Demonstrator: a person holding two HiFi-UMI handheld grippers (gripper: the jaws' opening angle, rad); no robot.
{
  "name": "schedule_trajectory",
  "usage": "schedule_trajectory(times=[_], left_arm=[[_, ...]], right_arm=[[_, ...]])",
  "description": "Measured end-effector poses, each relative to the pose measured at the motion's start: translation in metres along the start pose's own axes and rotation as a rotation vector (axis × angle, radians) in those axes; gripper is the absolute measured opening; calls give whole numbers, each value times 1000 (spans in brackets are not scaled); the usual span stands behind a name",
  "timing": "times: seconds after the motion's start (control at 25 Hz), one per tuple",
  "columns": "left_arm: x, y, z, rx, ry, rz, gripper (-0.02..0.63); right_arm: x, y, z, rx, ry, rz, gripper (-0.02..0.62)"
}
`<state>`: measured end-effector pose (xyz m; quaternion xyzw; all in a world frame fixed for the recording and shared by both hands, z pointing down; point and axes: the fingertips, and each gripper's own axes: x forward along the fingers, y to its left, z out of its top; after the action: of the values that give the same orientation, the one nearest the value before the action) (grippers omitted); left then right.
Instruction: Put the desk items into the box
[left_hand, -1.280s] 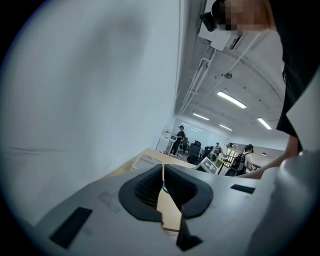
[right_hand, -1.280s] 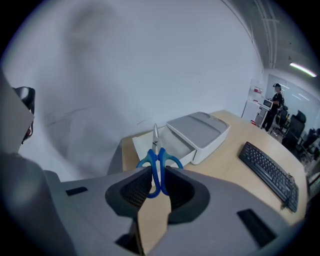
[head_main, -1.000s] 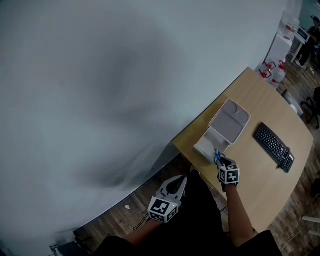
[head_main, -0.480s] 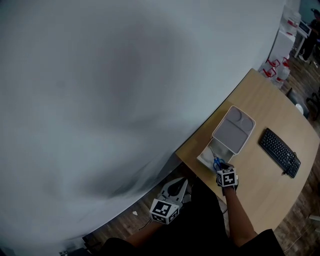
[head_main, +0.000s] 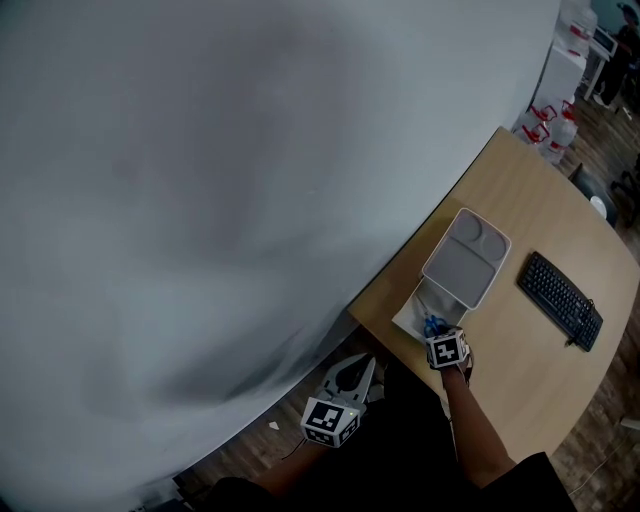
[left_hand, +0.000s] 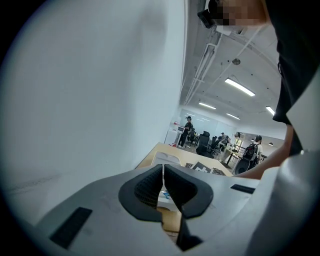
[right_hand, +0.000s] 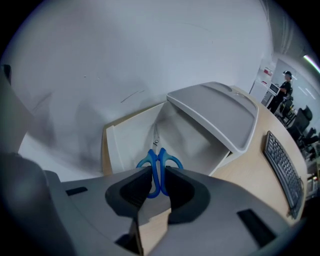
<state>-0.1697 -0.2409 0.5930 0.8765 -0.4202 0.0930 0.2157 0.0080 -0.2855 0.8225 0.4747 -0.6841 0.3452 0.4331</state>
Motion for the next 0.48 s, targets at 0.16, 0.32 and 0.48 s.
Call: schedule_trajectory(times=[0.16, 0.32, 0.48], left_arm=[[4, 1, 1, -8, -6, 2, 21], [8, 2, -2, -28, -8, 9, 21], [10, -2, -2, -28, -14, 7, 21]], right_arm=[[6, 2, -7, -14, 48, 8, 140], [10, 1, -7, -51, 69, 8, 140], [12, -3, -4, -80, 72, -34, 140]])
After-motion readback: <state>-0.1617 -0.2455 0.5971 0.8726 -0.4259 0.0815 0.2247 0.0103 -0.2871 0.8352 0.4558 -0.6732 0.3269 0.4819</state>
